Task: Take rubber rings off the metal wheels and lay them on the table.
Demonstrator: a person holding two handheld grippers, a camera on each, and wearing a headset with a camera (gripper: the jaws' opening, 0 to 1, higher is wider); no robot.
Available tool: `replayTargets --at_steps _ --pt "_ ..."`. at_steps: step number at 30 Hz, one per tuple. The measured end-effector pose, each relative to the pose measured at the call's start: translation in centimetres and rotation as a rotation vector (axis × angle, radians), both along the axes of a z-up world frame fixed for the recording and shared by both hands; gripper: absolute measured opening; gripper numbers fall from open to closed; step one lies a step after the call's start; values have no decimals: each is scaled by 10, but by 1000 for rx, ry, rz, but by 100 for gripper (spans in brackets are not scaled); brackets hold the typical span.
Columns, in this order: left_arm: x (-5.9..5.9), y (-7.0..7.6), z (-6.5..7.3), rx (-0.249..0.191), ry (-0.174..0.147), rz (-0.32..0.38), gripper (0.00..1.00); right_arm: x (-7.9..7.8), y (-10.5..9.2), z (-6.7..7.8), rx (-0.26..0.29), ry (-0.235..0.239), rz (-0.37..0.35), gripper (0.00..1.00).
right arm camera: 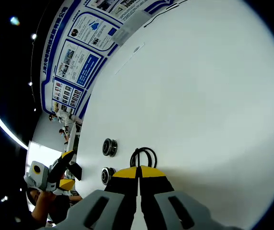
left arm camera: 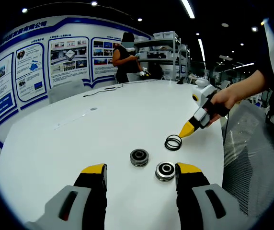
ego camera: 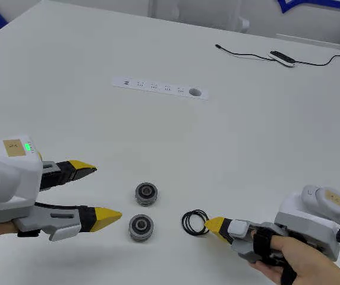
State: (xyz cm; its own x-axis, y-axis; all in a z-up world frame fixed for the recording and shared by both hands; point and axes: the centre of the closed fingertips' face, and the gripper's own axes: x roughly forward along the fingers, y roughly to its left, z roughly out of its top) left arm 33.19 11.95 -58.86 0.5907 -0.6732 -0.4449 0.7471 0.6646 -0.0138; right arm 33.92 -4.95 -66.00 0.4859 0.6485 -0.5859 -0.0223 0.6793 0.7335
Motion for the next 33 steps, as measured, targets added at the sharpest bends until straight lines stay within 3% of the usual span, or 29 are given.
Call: replayTargets --at_steps 9,15,18,20,21,26,29,33 --pt "-5 5 1 2 1 9 59 5 -3 5 -79 -72 40 11" --pt "-7 8 4 -4 -5 19 59 5 -4 13 -70 -98 52 11" --pt "-6 12 7 -10 -11 30 60 7 -5 19 -75 -132 62 12" --pt "-3 16 11 -17 -22 48 60 11 -8 25 -77 -175 58 13" --pt "-2 19 15 -17 -32 60 60 15 -7 32 -70 -228 73 13" --pt "1 28 27 -28 -69 98 61 29 -14 60 -82 -394 68 17" --pt "0 32 32 -57 -83 119 61 31 -19 69 -96 -454 67 19" --pt "-3 38 37 -84 -94 157 64 26 -27 75 -120 -498 91 23"
